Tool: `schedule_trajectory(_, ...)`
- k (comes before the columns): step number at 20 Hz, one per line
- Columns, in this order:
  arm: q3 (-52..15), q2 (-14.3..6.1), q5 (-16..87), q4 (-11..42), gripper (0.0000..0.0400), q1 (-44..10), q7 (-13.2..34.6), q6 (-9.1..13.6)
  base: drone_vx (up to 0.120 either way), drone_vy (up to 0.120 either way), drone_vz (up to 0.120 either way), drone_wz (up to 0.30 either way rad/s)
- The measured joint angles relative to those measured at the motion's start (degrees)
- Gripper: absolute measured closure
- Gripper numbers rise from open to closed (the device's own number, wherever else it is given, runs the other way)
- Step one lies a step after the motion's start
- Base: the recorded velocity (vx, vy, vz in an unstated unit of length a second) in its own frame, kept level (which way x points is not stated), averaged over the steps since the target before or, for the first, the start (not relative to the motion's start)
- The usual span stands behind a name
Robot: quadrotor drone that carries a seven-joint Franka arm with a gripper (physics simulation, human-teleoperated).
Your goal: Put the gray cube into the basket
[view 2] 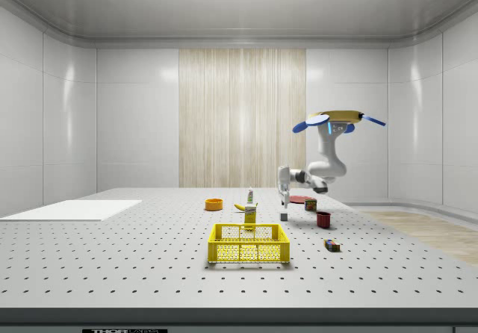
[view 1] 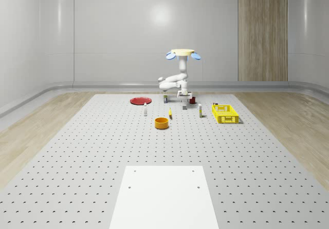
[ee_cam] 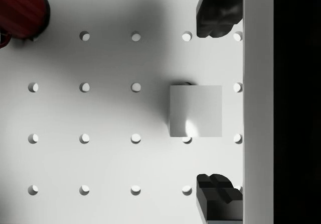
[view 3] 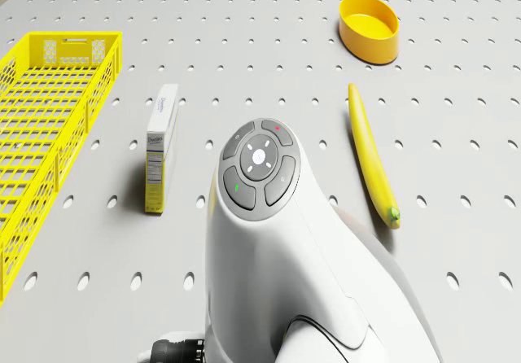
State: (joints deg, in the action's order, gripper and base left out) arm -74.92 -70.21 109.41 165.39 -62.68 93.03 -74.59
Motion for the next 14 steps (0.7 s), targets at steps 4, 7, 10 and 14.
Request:
schedule_trajectory(4, -0.3, -1.0, -0.5, -0.1, 0.0, -0.3, 0.3, -0.9, 0.06, 0.0, 0.0, 0.0)
schedule_trajectory(7, -0.3, -1.8, -0.7, -0.1, 0.0, -0.5, 0.5, -1.7, 0.0, 0.0, 0.0, 0.0)
schedule_trajectory(10, 1.0, -2.8, 0.3, -0.4, 0.0, -0.5, 0.4, -3.1, 0.0, 0.0, 0.0, 0.0)
schedule_trajectory(14, 4.0, -4.2, 2.9, -1.0, 0.0, -0.4, 0.1, -5.4, 0.0, 0.0, 0.0, 0.0)
